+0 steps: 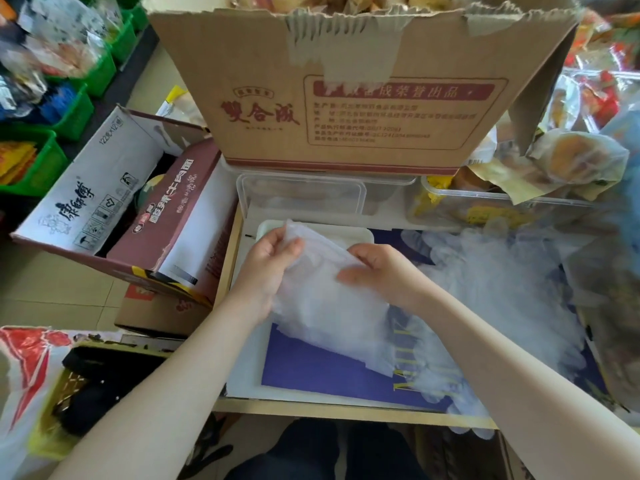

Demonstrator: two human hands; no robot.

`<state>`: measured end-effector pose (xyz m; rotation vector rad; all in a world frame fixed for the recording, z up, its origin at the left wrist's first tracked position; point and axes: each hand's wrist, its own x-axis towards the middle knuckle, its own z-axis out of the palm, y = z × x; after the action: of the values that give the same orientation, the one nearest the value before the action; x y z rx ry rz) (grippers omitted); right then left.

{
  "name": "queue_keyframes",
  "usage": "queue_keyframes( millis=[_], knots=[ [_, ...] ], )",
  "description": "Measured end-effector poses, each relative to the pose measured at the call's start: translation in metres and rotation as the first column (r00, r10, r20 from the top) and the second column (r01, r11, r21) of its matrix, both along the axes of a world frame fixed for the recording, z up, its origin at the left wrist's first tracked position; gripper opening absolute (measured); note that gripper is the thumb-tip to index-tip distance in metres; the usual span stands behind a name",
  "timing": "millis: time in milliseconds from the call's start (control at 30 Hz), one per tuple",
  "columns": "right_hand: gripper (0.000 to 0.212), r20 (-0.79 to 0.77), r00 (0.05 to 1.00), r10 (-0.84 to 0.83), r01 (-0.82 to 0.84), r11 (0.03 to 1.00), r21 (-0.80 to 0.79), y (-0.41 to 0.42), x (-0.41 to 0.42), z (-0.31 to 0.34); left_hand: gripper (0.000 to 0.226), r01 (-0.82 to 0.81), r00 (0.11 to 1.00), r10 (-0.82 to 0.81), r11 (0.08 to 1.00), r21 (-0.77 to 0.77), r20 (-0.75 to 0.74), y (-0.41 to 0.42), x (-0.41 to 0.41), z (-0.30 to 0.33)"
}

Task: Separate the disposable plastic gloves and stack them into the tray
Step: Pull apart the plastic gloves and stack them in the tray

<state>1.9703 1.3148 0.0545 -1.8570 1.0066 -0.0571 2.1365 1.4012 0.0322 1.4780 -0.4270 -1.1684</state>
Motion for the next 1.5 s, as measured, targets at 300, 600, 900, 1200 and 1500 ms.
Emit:
queue_keyframes(
  millis=[300, 600, 900, 1200, 1500],
  knots=[
    [0.003, -0.098, 0.897, -0.431, 0.433, 0.901, 0.001, -0.023, 0.029, -0.038, 0.043, 0.037, 0.812, -0.234, 0.935, 0.352, 0.535, -0.024, 0.034, -0.036],
    [0.015, -0.179, 0.836, -0.518, 0.501, 0.855, -0.132, -0.015, 0.051, -0.060, 0.045, 0.039, -0.301, -0.394, 0.905, 0.424, 0.868, -0.015, 0.026, -0.032],
    [0.036, -0.369, 0.883, -0.289, 0.080, 0.869, -0.488, -0.002, 0.057, -0.075, 0.049, 0.255, -0.284, -0.518, 0.770, 0.585, 0.807, -0.014, 0.037, -0.065],
    [0.065, -0.549, 0.769, 0.328, -0.561, 0.758, -0.333, -0.006, 0.040, -0.072, 0.040, 0.215, -0.453, -0.504, 0.739, 0.638, 0.736, -0.021, 0.030, -0.076],
    [0.040, -0.770, 0.632, 0.085, -0.688, 0.519, -0.507, -0.023, 0.003, -0.086, 0.032, 0.243, -0.522, -0.461, 0.726, 0.643, 0.718, -0.018, 0.042, -0.080]
  ],
)
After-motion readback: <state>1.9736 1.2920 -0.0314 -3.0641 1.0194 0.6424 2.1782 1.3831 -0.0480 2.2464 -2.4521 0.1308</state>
